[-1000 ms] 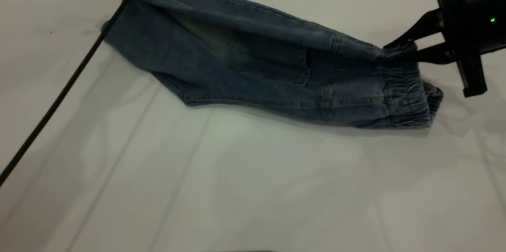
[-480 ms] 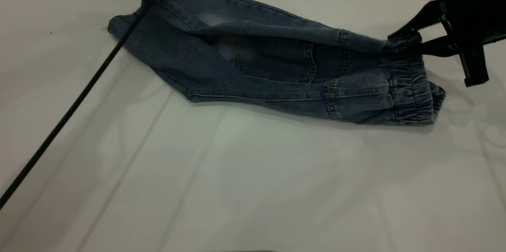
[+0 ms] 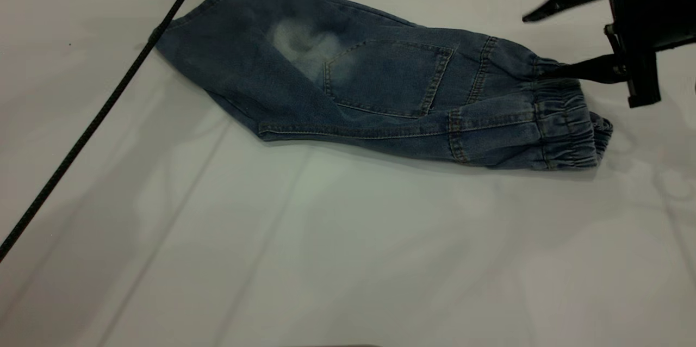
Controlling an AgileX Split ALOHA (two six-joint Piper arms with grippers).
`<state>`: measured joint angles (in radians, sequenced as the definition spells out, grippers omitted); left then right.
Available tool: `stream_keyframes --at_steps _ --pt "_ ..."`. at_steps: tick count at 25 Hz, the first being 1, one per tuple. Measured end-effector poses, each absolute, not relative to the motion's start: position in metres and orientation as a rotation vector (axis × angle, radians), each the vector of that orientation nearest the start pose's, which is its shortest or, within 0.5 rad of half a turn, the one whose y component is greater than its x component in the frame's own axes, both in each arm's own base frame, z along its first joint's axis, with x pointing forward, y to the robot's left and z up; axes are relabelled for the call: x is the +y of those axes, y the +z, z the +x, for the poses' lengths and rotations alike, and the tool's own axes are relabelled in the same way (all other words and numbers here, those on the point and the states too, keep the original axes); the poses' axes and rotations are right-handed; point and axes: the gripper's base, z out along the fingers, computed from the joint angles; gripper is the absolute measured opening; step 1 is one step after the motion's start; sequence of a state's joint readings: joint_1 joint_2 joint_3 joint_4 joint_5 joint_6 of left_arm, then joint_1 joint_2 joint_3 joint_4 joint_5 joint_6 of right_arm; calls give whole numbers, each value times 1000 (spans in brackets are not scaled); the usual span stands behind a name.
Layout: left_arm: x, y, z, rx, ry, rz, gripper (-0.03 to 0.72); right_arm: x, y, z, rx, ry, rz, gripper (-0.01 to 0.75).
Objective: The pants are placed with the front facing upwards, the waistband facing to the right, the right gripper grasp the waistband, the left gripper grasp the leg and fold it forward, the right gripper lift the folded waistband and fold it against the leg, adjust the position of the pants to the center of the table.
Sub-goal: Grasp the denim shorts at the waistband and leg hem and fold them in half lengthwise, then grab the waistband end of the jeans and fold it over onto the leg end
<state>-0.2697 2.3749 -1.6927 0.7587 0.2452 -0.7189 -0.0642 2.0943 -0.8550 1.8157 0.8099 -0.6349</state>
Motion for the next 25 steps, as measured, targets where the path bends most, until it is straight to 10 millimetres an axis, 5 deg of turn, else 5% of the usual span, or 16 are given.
stream_keyframes --at_steps 7,16,21,25 --pt "-123 130 499 2277 97 293 388 54 89 332 2400 1649 1084 462" --pt "-140 129 494 2280 104 352 388 56 67 305 2880 1312 896 492" --pt "-145 130 492 2277 94 364 388 69 62 305 2914 1179 857 590" --pt "-149 129 490 2284 101 371 388 69 61 312 2819 1153 1016 607"
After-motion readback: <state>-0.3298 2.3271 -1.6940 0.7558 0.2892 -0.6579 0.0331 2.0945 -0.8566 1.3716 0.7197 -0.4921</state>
